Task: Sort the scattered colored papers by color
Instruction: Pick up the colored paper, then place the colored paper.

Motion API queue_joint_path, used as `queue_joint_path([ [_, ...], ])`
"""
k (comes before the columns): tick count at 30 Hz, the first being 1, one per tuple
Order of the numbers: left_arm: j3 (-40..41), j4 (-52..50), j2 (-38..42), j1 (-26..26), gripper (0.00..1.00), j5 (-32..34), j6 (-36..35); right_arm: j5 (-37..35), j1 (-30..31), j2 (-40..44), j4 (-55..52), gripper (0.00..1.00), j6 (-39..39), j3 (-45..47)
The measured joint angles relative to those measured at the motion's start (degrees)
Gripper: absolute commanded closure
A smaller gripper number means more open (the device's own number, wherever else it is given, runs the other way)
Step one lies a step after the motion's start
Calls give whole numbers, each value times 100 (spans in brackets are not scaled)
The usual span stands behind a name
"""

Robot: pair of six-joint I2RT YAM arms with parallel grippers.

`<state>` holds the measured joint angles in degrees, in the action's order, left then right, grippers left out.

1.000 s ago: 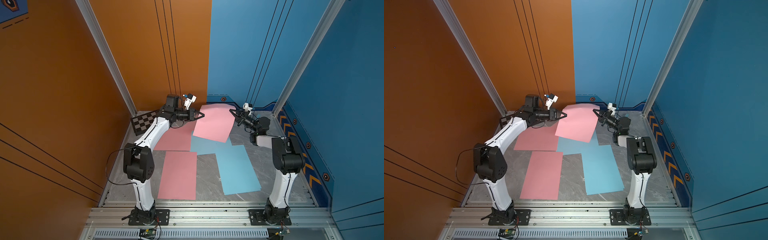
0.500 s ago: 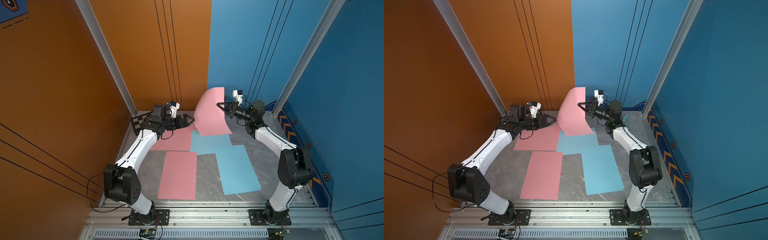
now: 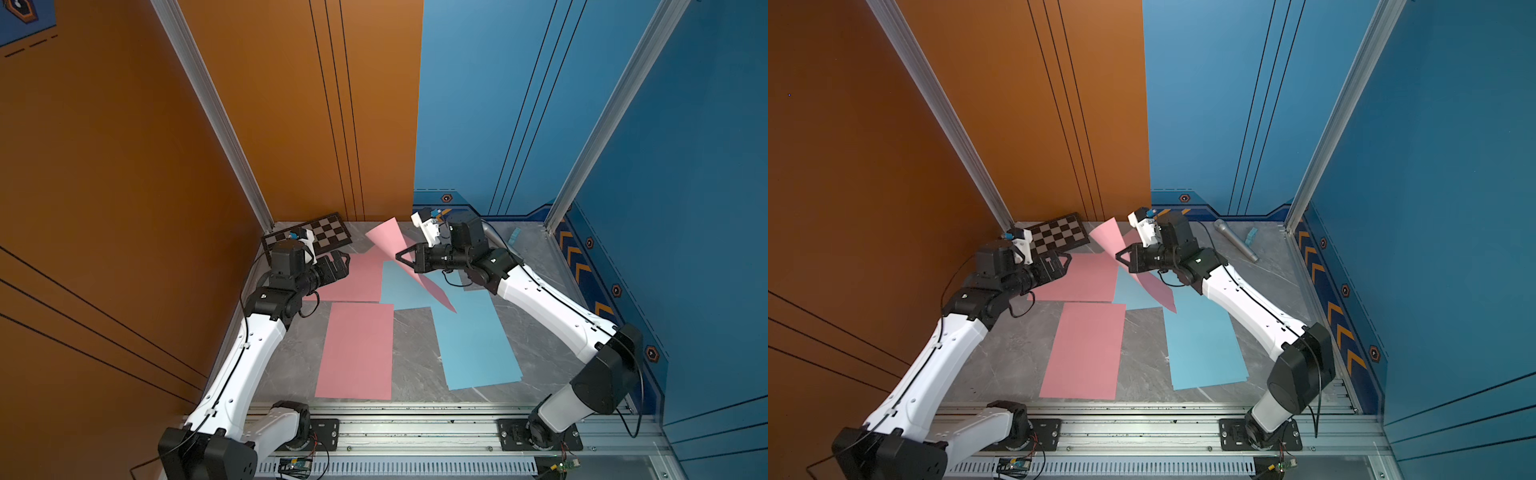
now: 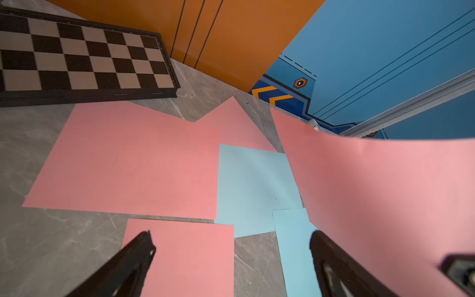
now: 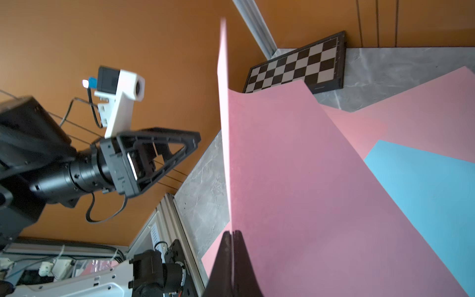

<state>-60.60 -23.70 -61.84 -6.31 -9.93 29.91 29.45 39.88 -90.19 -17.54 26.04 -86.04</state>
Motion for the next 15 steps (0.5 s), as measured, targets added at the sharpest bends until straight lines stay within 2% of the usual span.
queue_joint_path([
  [4,282,-42,352,365,2,92,122,-492,916,391,-20,100,-52,343],
  [8,382,-140,511,767,2,72,258,-855,1523,815,544,100,291,1019],
  [15,382,-144,601,1117,2,-42,411,-1506,1694,1093,2382,100,1335,2455],
])
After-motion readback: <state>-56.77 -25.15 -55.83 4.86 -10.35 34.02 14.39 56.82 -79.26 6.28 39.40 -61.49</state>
